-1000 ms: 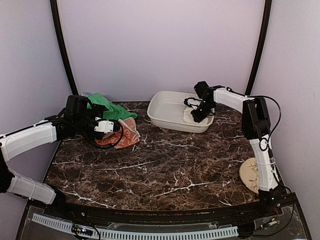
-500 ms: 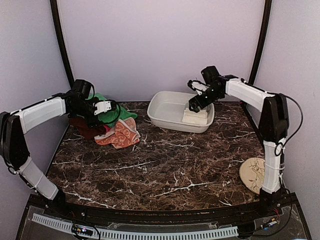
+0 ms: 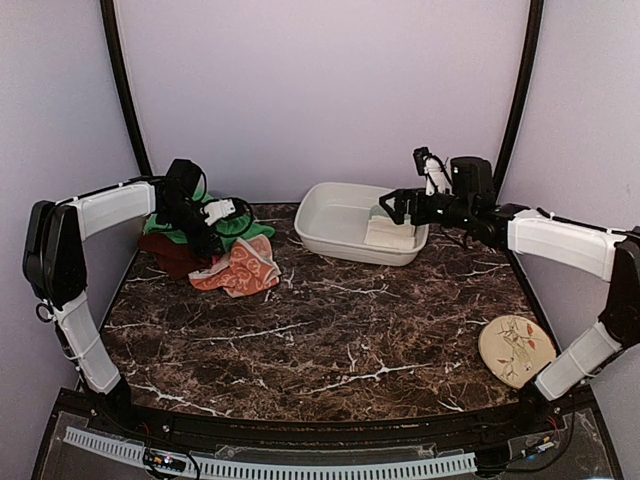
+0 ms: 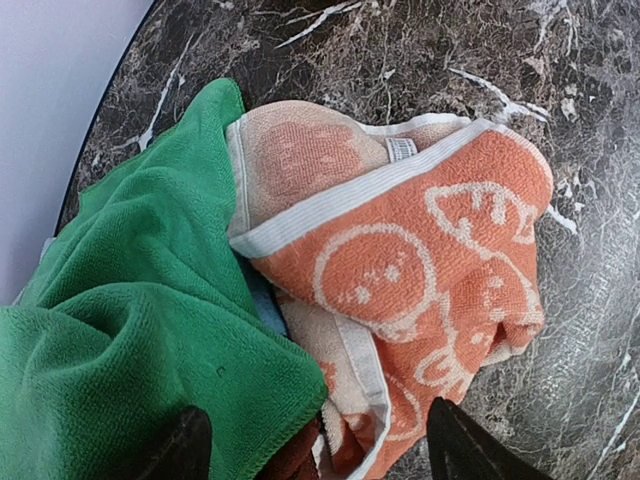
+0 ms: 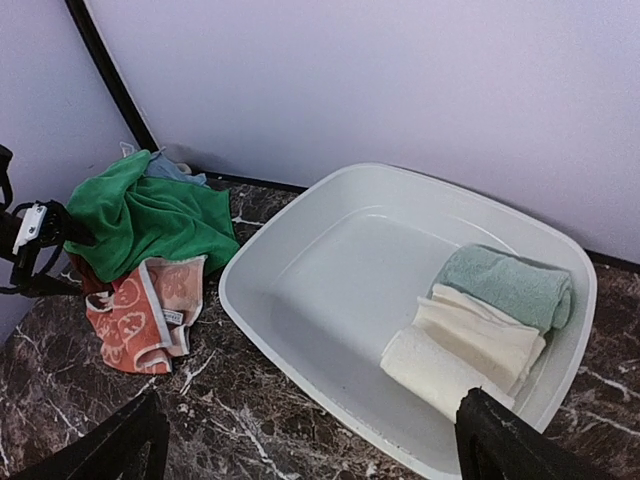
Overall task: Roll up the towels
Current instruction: Reset both arms
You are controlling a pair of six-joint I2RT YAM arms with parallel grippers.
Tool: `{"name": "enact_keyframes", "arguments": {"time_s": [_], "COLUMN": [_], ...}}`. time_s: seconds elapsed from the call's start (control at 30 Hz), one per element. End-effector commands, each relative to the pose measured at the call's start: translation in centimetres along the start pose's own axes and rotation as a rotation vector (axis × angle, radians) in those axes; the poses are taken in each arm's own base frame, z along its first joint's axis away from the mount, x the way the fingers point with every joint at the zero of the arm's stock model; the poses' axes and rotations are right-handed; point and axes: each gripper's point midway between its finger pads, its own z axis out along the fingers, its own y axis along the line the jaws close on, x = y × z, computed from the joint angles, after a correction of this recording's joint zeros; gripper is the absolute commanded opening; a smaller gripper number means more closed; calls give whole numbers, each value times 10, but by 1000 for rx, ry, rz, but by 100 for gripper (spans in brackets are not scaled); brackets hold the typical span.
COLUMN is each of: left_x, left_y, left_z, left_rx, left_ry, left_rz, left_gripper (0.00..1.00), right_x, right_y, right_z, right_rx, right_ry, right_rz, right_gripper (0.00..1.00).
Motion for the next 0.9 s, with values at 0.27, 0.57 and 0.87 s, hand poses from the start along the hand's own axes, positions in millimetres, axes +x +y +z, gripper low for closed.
{"name": "enact_keyframes", "arguments": {"time_s": [0.27,0.57,0.87], "left_x": [1,30,59], "left_y": [8,-9,35], "left_z": [-45,-63,-87], "left_rx": [-42,-88,-367], "left_ry": [-17,-101,-426], "left_rz": [-170,-352,-605], "left_gripper": [87,99,99], "right_x": [-15,23,40], "right_y": [49,32,-86], "right_z": [4,7,-138], "right_rx": [-264,105,719], "right_ry": [-103,15,-335], "right_rz": [336,132,78], "right_gripper": [100,100,100]}}
